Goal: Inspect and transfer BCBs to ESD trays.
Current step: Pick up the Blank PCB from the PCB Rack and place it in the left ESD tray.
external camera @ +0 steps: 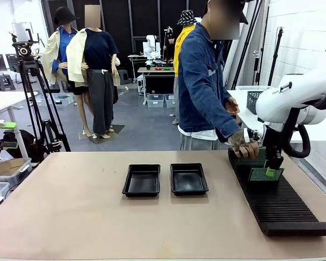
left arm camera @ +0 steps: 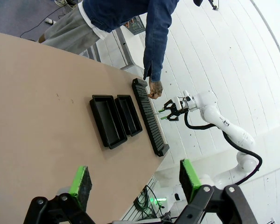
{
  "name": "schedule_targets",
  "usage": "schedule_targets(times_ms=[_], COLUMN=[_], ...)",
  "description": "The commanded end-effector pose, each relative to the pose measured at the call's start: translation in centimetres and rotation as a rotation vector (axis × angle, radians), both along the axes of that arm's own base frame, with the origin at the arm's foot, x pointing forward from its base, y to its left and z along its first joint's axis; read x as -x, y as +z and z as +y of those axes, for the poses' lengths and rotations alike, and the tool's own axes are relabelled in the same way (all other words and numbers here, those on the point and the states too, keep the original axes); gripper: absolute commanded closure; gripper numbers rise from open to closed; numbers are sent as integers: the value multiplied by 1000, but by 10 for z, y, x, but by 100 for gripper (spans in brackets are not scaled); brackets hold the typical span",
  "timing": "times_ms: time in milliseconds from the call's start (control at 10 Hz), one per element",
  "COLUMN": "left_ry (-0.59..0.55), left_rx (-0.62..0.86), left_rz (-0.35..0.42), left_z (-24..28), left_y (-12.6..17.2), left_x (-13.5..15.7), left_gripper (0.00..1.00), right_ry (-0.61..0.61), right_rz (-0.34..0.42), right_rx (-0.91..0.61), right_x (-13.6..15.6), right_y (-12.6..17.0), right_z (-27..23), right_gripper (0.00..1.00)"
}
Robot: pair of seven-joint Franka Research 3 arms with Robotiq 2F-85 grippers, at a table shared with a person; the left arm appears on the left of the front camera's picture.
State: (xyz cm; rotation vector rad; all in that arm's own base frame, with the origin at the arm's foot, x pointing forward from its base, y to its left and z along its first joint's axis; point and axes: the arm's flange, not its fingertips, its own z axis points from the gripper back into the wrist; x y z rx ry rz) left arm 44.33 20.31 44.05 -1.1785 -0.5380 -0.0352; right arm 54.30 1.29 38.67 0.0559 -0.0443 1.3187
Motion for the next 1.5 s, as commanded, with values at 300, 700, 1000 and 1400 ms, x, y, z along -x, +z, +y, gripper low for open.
schedule_targets(times_ms=[300,700,1000,1400], left_ry=[3,3,3,3], left_rx=[0,0,0,0], left_rz=[-4,-4,-4,-4], left_z=[1,1,1,1], left_y=[2,2,2,2], left_x=[1,1,1,1], left_gripper=[0,0,0,0], right_ry=[2,-18,-51,-50], right_rz=[-51,-126,-186,-154], right_rx=[-4,-17,-66,-57], right_x=[63,167,212,204], right_y=[86,126,129,130], right_z=[2,-12,-21,-25], right_gripper=[0,0,0,0])
